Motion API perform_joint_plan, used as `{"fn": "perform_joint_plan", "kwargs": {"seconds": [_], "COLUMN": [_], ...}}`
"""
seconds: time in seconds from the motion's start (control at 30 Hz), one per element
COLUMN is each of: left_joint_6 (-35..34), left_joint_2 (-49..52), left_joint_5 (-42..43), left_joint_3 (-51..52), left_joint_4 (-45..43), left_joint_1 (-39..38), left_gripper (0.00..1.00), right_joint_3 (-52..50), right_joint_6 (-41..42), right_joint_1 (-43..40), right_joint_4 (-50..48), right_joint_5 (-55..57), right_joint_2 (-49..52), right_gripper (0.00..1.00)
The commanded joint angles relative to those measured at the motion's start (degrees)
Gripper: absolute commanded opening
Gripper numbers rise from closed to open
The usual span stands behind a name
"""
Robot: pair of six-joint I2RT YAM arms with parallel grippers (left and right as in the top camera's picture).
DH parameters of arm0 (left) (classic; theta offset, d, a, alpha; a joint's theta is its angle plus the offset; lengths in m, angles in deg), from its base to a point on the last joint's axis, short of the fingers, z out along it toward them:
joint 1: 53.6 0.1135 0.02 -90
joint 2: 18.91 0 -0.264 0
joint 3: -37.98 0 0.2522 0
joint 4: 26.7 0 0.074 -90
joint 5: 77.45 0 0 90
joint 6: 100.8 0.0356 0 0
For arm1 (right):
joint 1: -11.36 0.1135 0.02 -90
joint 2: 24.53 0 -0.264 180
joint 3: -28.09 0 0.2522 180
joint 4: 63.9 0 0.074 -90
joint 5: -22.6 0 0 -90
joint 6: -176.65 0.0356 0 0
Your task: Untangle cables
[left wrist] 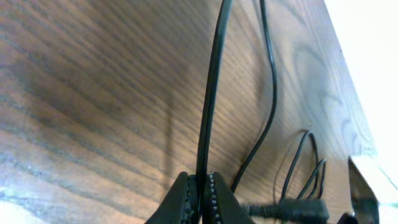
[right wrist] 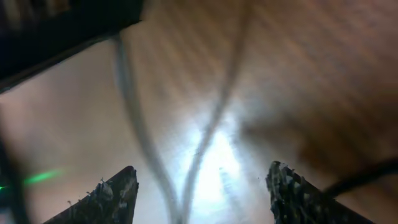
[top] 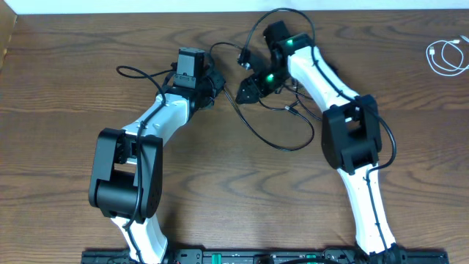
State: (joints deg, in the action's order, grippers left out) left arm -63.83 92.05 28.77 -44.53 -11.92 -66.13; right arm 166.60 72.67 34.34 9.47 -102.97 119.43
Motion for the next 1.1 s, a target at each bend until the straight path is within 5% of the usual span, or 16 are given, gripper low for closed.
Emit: {"fn": "perform_joint_plan", "kwargs": {"seconds": [0.0,0.17,0.6,0.87,1.07], "left_joint_6": [-0.9,-0.9,-1.1,-9.0,-9.4], "left_joint_2": [0.5,0.5,0.5,0.6,0.8], "left_joint_5": [0.2,0.2,-1.0,-9.5,-11.2], "left_joint_3": [0.1,0.1,0.1,0.1,0.1], "left_joint_4": [1.3,1.6,1.5,1.4,-1.4], "left_joint_1": [0.0,0.0,0.0,-0.1,-1.0], "left_gripper": [0.08,0.08,0.08,0.08,0.08], "right_joint_3": [-0.2,-0.3,-1.7,-1.8,-1.8], "right_joint_6": [4.5,4.5,3.3,11.8,11.0], "right_joint_1": [1.3,1.3,2.9,1.6,1.6], "right_joint_4": [-1.3,-1.7,1.2,-2.1,-3.1], "right_joint_5": [17.9,25.6,24.7,36.9,34.6], "right_joint_2": [-2.1,-2.1,-4.2,-7.8,-4.8], "right_gripper": [0.64,0.64,0.62,0.70,0.70]}}
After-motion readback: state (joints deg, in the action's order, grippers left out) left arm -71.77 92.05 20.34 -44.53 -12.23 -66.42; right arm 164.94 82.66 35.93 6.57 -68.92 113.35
